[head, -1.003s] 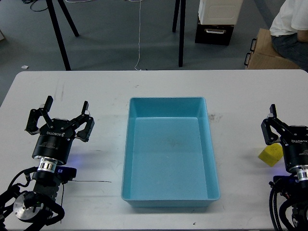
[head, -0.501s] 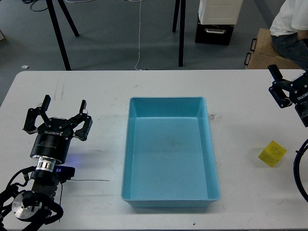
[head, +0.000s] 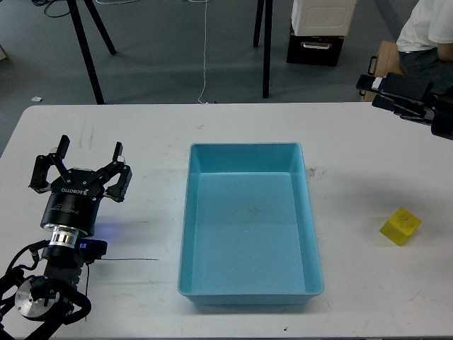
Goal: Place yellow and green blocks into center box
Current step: 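Raise the right gripper up and away from the yellow cube, then lower the right gripper onto the yellow cube and close on it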
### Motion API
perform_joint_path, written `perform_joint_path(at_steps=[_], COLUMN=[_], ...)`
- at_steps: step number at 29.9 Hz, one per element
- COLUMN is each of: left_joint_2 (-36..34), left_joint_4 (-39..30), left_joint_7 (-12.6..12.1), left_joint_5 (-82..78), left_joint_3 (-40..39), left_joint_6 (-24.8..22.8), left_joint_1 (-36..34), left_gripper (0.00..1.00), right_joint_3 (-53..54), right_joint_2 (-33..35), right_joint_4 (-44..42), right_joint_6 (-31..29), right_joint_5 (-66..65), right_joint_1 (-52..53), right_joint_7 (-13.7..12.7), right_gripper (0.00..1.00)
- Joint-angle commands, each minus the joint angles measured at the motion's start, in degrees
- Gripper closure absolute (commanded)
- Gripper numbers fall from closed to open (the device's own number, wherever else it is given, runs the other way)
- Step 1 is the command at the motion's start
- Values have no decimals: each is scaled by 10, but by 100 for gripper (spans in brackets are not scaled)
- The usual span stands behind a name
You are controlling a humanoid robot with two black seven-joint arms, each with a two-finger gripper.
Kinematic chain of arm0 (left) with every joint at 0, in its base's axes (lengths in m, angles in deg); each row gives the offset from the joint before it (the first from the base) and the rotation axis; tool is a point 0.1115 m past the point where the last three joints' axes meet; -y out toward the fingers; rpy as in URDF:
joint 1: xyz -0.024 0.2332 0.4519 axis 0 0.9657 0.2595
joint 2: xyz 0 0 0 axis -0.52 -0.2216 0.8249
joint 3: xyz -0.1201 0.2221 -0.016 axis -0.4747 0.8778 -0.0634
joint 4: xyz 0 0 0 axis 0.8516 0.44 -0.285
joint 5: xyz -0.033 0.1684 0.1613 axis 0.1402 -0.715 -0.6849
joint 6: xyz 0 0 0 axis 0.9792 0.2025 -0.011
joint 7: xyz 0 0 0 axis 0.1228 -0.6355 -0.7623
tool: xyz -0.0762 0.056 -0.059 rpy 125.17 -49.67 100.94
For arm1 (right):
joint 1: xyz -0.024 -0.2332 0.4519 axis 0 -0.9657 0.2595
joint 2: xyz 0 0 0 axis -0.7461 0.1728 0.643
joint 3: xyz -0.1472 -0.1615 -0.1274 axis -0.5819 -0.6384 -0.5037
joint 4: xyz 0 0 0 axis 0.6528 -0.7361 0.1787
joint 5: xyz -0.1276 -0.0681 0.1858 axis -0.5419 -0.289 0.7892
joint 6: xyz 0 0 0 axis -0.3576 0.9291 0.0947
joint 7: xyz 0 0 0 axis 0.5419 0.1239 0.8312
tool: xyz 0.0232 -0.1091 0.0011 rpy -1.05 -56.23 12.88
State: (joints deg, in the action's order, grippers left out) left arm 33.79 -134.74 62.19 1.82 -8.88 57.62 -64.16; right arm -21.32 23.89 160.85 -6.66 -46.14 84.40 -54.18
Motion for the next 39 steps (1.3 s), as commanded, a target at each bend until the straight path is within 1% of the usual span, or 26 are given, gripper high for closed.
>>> perform_joint_path(at_steps=[1, 5, 7, 10, 17, 21, 25, 31, 34, 39], left_joint_2=[-1, -1, -1, -1, -1, -1, -1, -1, 0, 0], left_joint_4=[0, 0, 0, 0, 3, 3, 3, 3, 3, 3], left_joint_7=[0, 0, 0, 0, 0, 0, 0, 0, 0, 0], left_joint_5=[0, 0, 0, 0, -1, 0, 0, -1, -1, -1], left_joint_3=[-5, -5, -5, -5, -5, -5, -4, -4, -4, -4], left_joint_6=[0, 0, 0, 0, 0, 0, 0, 0, 0, 0], left_joint_1=[-1, -2, -4, -4, -4, -4, -3, -4, -3, -3], left_gripper=[0, 0, 0, 0, 0, 0, 0, 0, 0, 0], right_joint_3=[-32, -55, -73, -93, -158, -196, -200, -203, -211, -231], right_joint_2=[35, 65, 90, 111, 109, 105, 102, 88, 74, 46], right_joint_4=[4, 40, 74, 91, 84, 59, 50, 31, 26, -11], right_joint_6=[0, -5, -14, -23, -23, -23, -23, -23, -23, -23], right_joint_5=[-142, -254, -279, -293, -310, -333, -379, -388, -411, -444], right_joint_1=[8, 7, 9, 8, 1, 1, 1, 4, 6, 7], right_joint_7=[30, 30, 30, 30, 30, 30, 30, 30, 30, 30], right_gripper=[2, 2, 2, 2, 2, 2, 2, 2, 3, 3])
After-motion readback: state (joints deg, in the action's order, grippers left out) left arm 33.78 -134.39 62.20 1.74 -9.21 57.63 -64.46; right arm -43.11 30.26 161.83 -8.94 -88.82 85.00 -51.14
